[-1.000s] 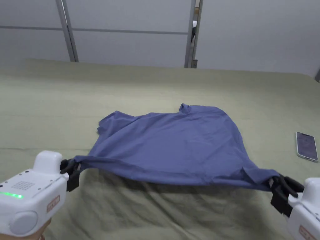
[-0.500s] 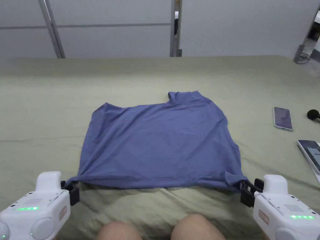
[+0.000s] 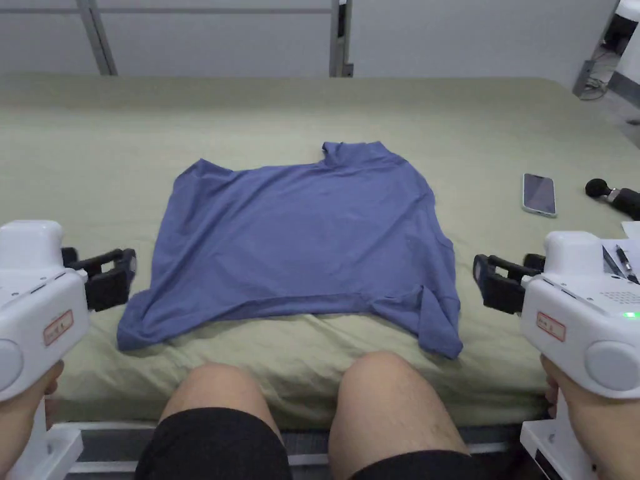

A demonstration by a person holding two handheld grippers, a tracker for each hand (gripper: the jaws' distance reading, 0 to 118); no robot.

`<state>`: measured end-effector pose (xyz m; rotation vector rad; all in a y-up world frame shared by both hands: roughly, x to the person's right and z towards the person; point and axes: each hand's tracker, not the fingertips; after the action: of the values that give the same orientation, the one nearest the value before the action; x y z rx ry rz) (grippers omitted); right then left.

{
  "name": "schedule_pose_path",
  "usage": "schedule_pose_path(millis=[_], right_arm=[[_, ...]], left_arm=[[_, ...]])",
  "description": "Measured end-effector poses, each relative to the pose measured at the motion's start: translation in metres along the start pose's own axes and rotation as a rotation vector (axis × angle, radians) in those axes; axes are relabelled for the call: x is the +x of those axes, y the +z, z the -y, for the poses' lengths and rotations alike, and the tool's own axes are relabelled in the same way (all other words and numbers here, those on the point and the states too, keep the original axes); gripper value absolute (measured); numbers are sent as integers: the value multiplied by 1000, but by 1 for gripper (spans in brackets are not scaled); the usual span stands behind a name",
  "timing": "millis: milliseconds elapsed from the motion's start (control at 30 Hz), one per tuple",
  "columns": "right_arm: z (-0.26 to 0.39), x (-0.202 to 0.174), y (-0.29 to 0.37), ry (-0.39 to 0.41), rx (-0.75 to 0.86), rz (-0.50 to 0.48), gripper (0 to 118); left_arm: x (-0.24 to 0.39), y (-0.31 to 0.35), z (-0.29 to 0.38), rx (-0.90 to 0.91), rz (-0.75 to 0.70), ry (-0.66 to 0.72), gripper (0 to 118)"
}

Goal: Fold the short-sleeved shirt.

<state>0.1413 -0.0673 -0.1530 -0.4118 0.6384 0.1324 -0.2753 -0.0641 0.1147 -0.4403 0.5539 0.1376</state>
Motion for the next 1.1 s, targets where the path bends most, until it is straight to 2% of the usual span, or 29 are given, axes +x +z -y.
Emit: schedule_pose_path(millis=[33,67,100,133,167,300,433,500,600,700,733,767,800,867,900,933,1000,1033,1100], right_arm=[[0,-7,1,34,-20,62,7],[3,-9,2,51,-30,96,3],[4,-7,2,20,-38,37,3],[16,5,-20,-58,-138,-39,3],[19,10,-28,-84,-165,-53,3],[38,16,-46,-52,-237,-50,3],[65,29,-79,-103,-328,-82,3],[72,33,-92,-109,-355,-68,3],[81,25,-98,-75,-370,-71,3],[83,22,-99,-84,-378,-77,3],[83,21,-100,-83,-376,-76,3],[83,21,-101,-84,-373,-79,3],[79,17,-97,-80,-370,-88,3],[77,13,-96,-79,-373,-96,3],[77,11,-96,-75,-374,-100,3],[77,12,-96,-71,-373,-101,3],[77,12,-96,-66,-373,-106,3],[77,11,-96,-65,-375,-105,3],[75,10,-94,-66,-376,-106,3]], left_arm=[[1,-3,1,-6,-20,-11,9],[1,-7,4,-30,-49,-37,0],[-9,-19,10,-28,-11,-29,0],[-17,-29,14,-52,4,-5,0],[-22,-37,17,-64,15,4,0],[-35,-60,36,-153,-3,6,0],[-39,-92,58,-285,-19,22,0],[-35,-95,62,-306,-10,36,0],[-29,-100,70,-325,4,49,0],[-55,-131,74,-354,14,99,0],[-58,-138,76,-369,7,111,12],[-48,-136,76,-377,4,116,52],[-48,-141,78,-380,7,108,118],[-46,-160,84,-452,-8,76,118],[-45,-161,88,-351,-96,47,118],[-36,-184,101,-408,-42,64,118],[-31,-206,118,-457,-48,68,118],[-48,-190,93,-494,-62,73,118],[-54,-186,84,-549,-67,53,118]])
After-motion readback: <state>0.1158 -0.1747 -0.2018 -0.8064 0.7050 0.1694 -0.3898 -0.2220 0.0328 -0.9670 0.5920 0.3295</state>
